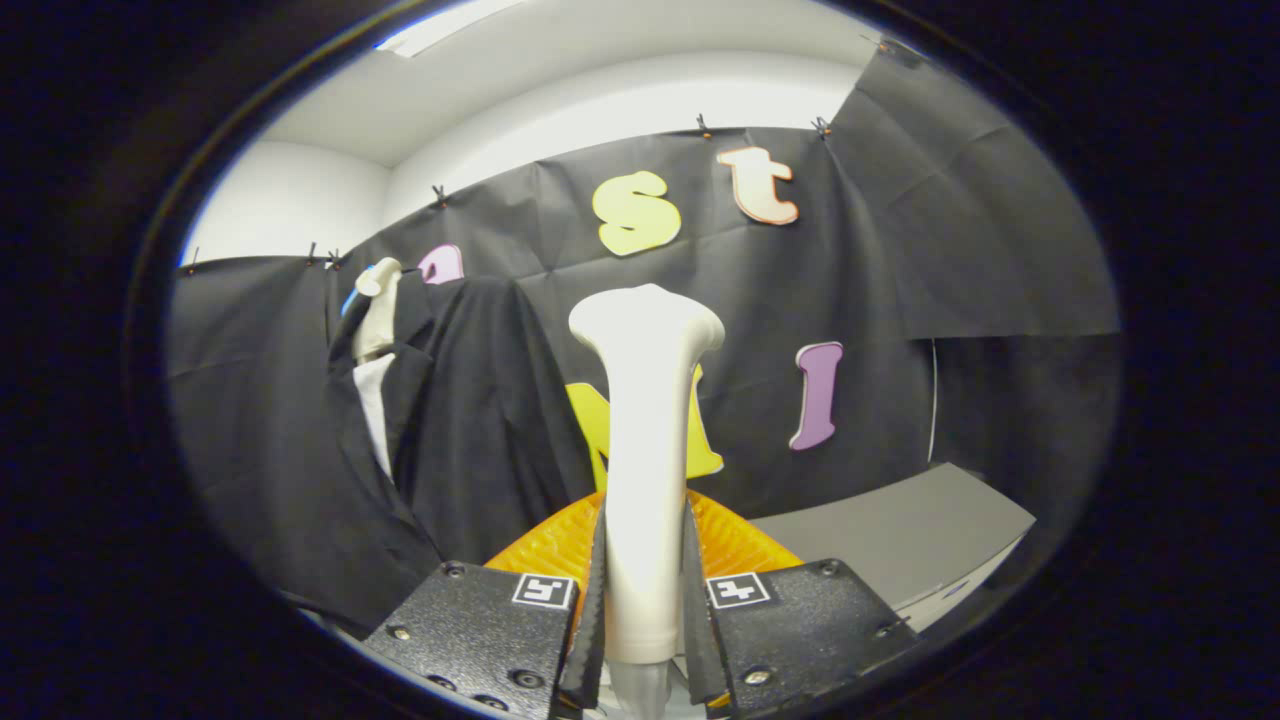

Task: Iron the clothes twice with a garment steamer, once on the left side and once on the right side.

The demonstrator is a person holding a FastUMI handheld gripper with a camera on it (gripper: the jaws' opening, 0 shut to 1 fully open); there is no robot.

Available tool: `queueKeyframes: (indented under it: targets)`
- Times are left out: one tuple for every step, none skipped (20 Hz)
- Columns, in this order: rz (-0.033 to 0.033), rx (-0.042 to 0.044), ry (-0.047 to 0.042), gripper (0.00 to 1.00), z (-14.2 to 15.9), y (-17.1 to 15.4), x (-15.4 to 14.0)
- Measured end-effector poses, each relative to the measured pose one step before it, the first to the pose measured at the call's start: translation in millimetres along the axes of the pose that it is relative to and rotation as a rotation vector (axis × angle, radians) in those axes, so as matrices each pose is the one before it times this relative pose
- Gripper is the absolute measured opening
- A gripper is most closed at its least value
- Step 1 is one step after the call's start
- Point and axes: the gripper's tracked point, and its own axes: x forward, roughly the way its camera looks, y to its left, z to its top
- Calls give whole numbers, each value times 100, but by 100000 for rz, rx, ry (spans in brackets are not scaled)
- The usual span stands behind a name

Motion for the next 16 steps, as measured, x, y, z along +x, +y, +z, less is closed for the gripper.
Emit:
queueKeyframes:
  targets:
    - [1707, -951, -881, 35, 381, 1592, -158]
    - [1598, -1150, -892, 35, 303, 1596, -73]
    - [1603, -1162, -753, 35, 262, 1633, -29]
    - [1685, -1256, -729, 35, 181, 1603, -1]
    - [1725, -1193, -572, 35, 241, 1588, 184]
    - [1398, -1211, -155, 35, -77, 1575, -124]
    - [1194, -1356, 63, 35, -79, 1459, 101]
    - [1094, -978, 41, 35, -215, 1442, 286]
    - [827, -1302, 200, 35, -232, 1135, 336]
    - [467, -1170, 430, 35, -347, 1018, 431]
    - [488, -888, 942, 35, -412, 857, 206]
    - [873, -398, 745, 35, -499, 852, 234]
    - [786, -374, 1012, 35, -546, 684, 209]
    - [509, -563, 1028, 35, -620, 477, 237]
    - [262, -561, 1052, 35, -514, 365, 170]
    - [22, -476, 1072, 35, -552, 210, 213]
